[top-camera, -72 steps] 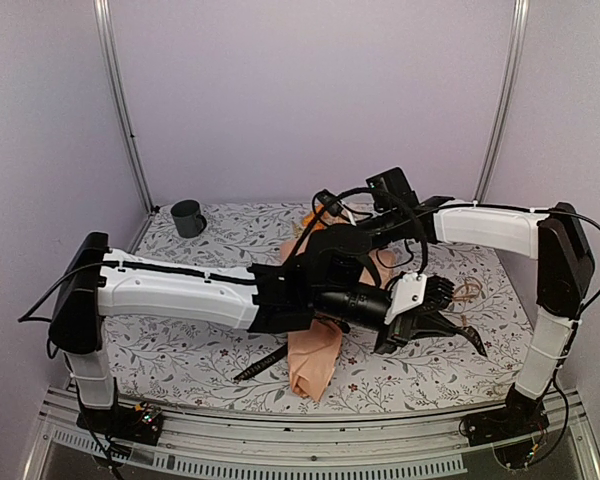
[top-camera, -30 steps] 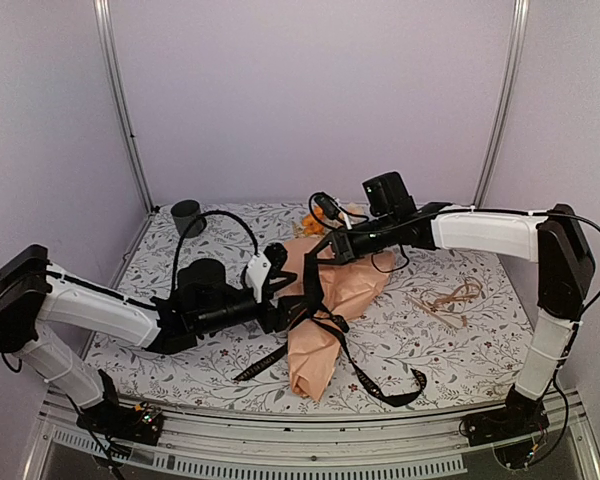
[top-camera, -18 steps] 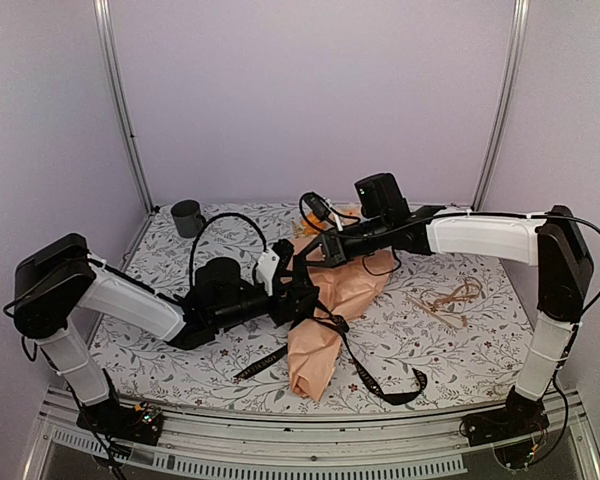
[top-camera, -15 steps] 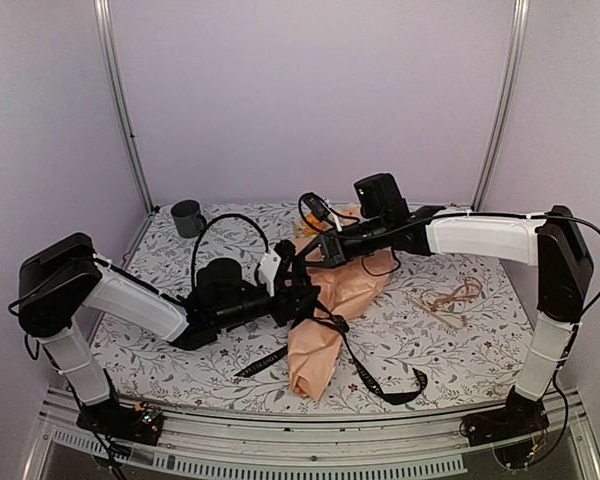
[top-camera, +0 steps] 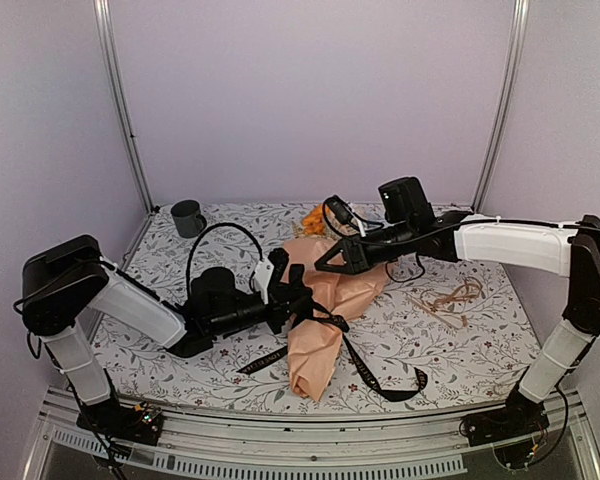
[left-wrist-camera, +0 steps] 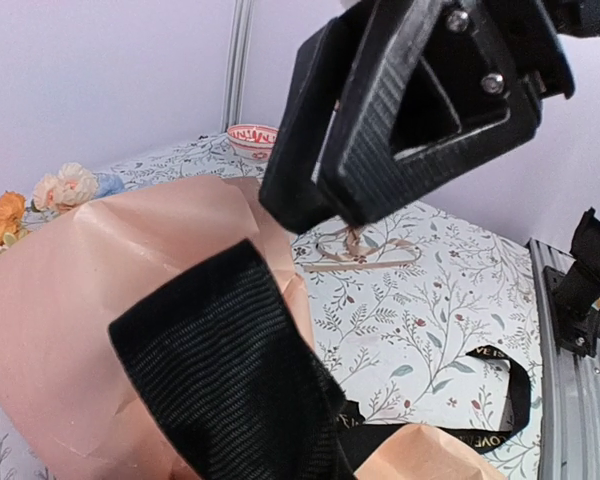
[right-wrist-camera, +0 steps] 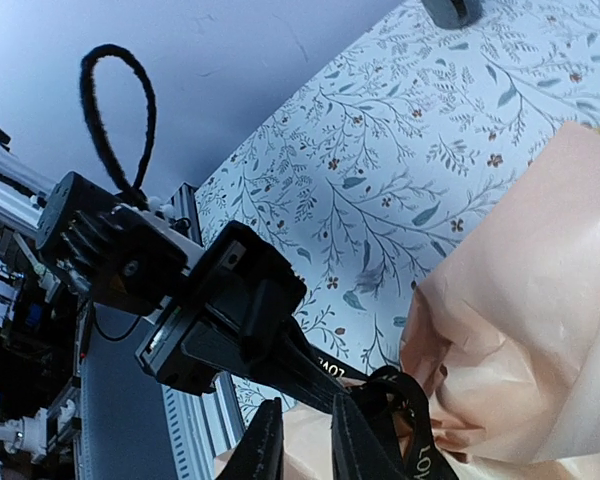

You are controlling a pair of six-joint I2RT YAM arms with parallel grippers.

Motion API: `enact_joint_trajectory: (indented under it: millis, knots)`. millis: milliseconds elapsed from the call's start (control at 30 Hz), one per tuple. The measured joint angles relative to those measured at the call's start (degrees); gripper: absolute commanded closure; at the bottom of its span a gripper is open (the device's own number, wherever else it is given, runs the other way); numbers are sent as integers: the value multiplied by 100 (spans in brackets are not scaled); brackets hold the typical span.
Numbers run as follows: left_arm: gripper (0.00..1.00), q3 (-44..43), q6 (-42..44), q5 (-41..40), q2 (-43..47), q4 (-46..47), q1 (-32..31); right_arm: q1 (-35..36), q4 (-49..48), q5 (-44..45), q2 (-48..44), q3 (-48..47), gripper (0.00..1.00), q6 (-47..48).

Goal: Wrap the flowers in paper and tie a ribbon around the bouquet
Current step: Cross the half-tied ribbon over the folded bouquet.

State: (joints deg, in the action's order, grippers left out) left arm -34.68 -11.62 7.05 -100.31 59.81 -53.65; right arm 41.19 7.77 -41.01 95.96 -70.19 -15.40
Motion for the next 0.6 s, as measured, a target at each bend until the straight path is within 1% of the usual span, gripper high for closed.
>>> enact_joint_trajectory:
  millis: [100,233,267,333,500,600]
  knots:
    - [100,57,-20,2,0,116,0,-13,63,66,57,223,87,48]
    - [100,96,-39,2,0,225,0,107,258,304,345,352,82,111]
    - [100,101,-44,2,2,251,0,157,289,354,424,352,77,120]
    - [100,118,-46,2,13,260,0,234,341,468,527,352,73,136]
    - [100,173,-46,0,33,315,0,313,426,802,656,352,72,192]
    - [100,177,-46,0,33,341,0,313,444,946,748,352,73,236]
